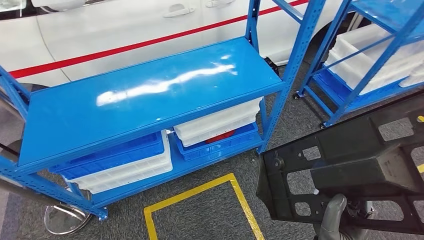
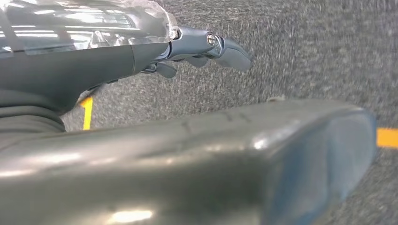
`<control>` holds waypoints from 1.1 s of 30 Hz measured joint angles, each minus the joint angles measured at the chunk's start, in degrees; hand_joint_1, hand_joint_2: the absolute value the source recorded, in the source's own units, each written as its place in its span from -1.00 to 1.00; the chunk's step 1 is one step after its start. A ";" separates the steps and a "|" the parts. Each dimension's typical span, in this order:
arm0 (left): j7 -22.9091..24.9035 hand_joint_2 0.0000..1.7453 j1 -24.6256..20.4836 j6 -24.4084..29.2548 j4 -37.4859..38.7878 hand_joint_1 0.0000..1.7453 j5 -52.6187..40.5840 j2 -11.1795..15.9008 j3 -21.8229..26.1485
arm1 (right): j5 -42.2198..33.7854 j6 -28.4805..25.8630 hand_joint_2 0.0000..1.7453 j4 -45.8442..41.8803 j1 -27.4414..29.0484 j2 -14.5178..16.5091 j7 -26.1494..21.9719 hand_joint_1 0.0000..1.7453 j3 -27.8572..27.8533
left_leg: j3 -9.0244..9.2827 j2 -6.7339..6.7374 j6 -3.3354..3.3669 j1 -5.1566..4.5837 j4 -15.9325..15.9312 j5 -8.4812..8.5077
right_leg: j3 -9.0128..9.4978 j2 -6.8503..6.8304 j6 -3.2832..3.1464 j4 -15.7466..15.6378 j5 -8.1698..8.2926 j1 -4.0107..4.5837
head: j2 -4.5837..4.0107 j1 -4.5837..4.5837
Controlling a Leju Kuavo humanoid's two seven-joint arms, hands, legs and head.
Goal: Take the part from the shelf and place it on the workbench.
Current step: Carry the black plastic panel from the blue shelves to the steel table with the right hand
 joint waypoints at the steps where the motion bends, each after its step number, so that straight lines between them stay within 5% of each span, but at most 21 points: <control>1: 0.02 -1.00 0.08 0.01 0.00 -1.00 -0.16 0.00 0.01 | 0.03 -0.25 1.00 0.00 0.07 0.08 0.01 1.00 0.01 | -1.18 -0.88 0.02 0.00 3.88 -2.27 | -0.59 0.85 -0.20 0.09 0.45 0.15 | 0.00 -0.01; 2: 0.07 -1.00 0.13 0.03 0.00 -1.00 -0.37 0.00 0.02 | 0.01 -0.48 1.00 -0.01 0.24 0.10 0.01 1.00 0.01 | -1.97 -1.21 0.12 -0.01 6.90 -3.50 | -1.15 1.72 -0.29 0.22 0.84 0.33 | 0.00 -0.01; 4: 0.21 -1.00 0.13 0.04 0.00 -1.00 -0.77 0.00 0.02 | -0.08 -1.00 1.00 -0.09 0.76 0.11 0.01 1.00 -0.03 | -0.82 -1.47 0.63 -0.07 7.16 -2.55 | -2.02 3.58 -0.26 0.53 1.41 0.66 | 0.00 -0.01; 8: 0.65 -1.00 0.22 -0.16 -0.01 -1.00 -1.70 0.20 -0.01 | -0.15 -2.42 1.00 -0.94 1.54 0.11 -0.03 1.00 -0.08 | 7.62 -5.54 2.36 -0.34 -6.74 2.62 | -2.74 6.59 0.21 0.99 1.96 0.81 | 0.00 0.03; 11: 1.03 -1.00 0.13 -0.42 -0.02 -1.00 -2.45 0.25 -0.12 | 0.06 -3.84 1.00 -1.90 2.33 0.11 -0.08 1.00 -0.18 | 8.56 -5.49 2.49 -0.38 -9.20 2.83 | -3.49 8.49 1.39 1.05 2.63 0.51 | 0.00 0.02; 12: 1.10 -1.00 0.05 -0.59 -0.02 -1.00 -2.65 0.21 -0.17 | 0.23 -4.40 1.00 -2.30 2.70 0.11 -0.10 1.00 -0.22 | 8.60 -4.71 2.64 -0.27 -9.62 3.07 | -3.78 8.03 1.72 1.29 2.53 0.58 | 0.00 0.03; 14: 1.20 -1.00 0.06 -0.99 -0.01 -1.00 -3.04 0.13 -0.25 | 0.63 -5.67 1.00 -3.19 3.16 0.11 -0.15 1.00 -0.27 | 8.56 -3.06 3.13 0.00 -10.41 3.60 | -5.26 4.99 2.29 4.12 0.49 0.84 | 0.00 0.29; 16: 1.33 -1.00 0.29 -1.32 -0.02 -1.00 -3.45 0.13 -0.29 | 1.14 -7.08 1.00 -3.81 3.46 0.13 -0.18 1.00 -0.28 | 8.28 -1.33 3.41 -0.12 -10.49 3.77 | -8.55 2.14 2.83 11.09 -3.40 0.64 | 0.00 0.54; 18: 1.44 -1.00 0.51 -1.63 -0.02 -1.00 -3.83 0.13 -0.37 | 1.94 -8.62 1.00 -4.32 3.97 0.13 -0.17 1.00 -0.32 | 7.98 0.50 3.40 -0.19 -10.41 3.78 | -11.14 1.65 3.38 16.92 -5.43 0.24 | 0.00 0.55; 19: 1.45 -1.00 0.56 -1.81 -0.01 -1.00 -4.01 0.13 -0.46 | 2.39 -9.36 1.00 -4.60 4.25 0.13 -0.17 1.00 -0.34 | 7.92 1.39 3.37 -0.20 -10.36 3.76 | -10.96 1.46 3.60 17.04 -4.86 0.05 | 0.00 0.55; 21: 1.46 -1.00 0.53 -2.15 0.00 -1.00 -4.45 0.09 -0.75 | 3.24 -10.64 1.00 -5.26 4.64 0.13 -0.17 1.00 -0.36 | 8.00 2.82 3.15 -0.19 -10.17 3.62 | -6.99 0.07 3.77 10.33 -1.23 -0.19 | 0.00 0.56; 24: 1.43 -1.00 0.60 -2.49 0.00 -1.00 -5.20 0.07 -1.37 | 4.40 -12.75 1.00 -6.32 4.98 0.14 -0.17 1.00 -0.21 | 8.19 4.30 2.30 -0.60 -9.60 3.15 | -2.20 -3.20 2.70 1.28 1.44 0.29 | 0.00 0.52; 27: 1.38 -1.00 0.60 -2.97 0.00 -1.00 -5.64 0.08 -1.73 | 5.24 -14.25 1.00 -7.10 5.53 0.20 -0.17 1.00 0.09 | 8.40 5.27 1.35 -0.63 -9.33 2.81 | -2.55 -1.79 1.37 0.66 1.75 0.36 | 0.00 0.47; 29: 1.40 -1.00 0.68 -3.25 0.00 -1.00 -5.79 0.08 -1.91 | 5.61 -14.81 1.00 -7.46 5.80 0.26 -0.17 1.00 0.28 | 7.44 2.85 0.74 -0.33 -6.72 0.58 | -2.80 -0.47 0.55 0.37 2.23 0.07 | 0.00 0.41; 31: 1.46 -1.00 0.87 -3.39 0.00 -1.00 -5.83 0.09 -2.07 | 5.82 -15.20 1.00 -7.66 5.87 0.33 -0.17 1.00 0.50 | 4.42 -0.33 0.41 -0.10 0.42 -3.72 | -3.18 0.93 0.05 0.37 2.56 0.07 | 0.00 0.35; 33: 1.54 -1.00 0.96 -3.52 0.00 -1.00 -5.83 0.12 -2.12 | 6.09 -15.49 1.00 -7.67 5.93 0.37 -0.16 1.00 0.61 | 1.56 -1.24 0.30 -0.05 7.01 -6.14 | -3.52 2.55 -0.11 0.55 2.72 0.19 | 0.00 0.35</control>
